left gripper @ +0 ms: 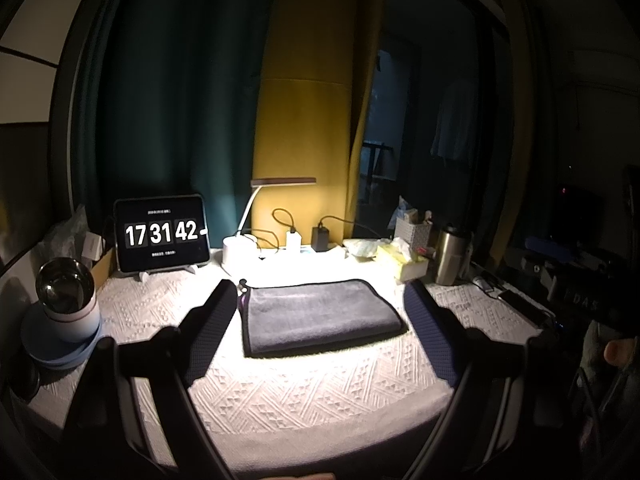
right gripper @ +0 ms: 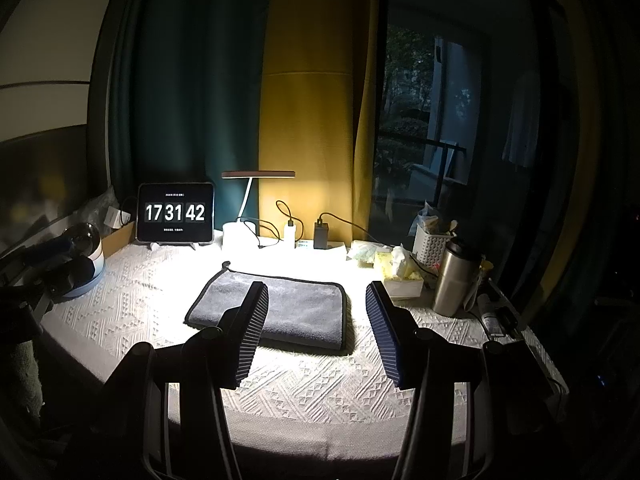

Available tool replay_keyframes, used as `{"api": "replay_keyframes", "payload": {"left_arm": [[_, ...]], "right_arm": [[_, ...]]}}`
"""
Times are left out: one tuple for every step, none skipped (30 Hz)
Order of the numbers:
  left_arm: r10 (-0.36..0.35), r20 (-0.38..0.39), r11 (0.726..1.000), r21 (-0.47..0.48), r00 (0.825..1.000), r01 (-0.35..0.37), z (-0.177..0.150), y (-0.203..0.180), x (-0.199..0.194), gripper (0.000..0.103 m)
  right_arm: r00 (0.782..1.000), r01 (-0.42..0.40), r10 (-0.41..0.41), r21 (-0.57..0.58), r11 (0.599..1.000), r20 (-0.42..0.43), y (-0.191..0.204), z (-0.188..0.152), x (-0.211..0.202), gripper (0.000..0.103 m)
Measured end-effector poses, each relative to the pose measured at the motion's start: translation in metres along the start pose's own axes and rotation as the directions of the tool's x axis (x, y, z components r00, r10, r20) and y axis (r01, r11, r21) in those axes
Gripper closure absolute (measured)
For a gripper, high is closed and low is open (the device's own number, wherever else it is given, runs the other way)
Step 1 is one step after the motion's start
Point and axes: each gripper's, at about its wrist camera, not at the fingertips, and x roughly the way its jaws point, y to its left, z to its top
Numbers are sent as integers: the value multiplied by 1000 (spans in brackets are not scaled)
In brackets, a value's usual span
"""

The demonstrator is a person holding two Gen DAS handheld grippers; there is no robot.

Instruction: Fold towel

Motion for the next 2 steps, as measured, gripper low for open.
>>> {"api": "replay_keyframes", "payload": {"left_arm": [[-2,5,1000,2,1000,1,0,0,-1,17],[-1,8,1000,5,1000,1,0,0,-1,17]], "right_arm": [[1000,0,0,1,1000,3,0,0,0,49],[1000,-2,2,2,1000,4,0,0,0,49]]}}
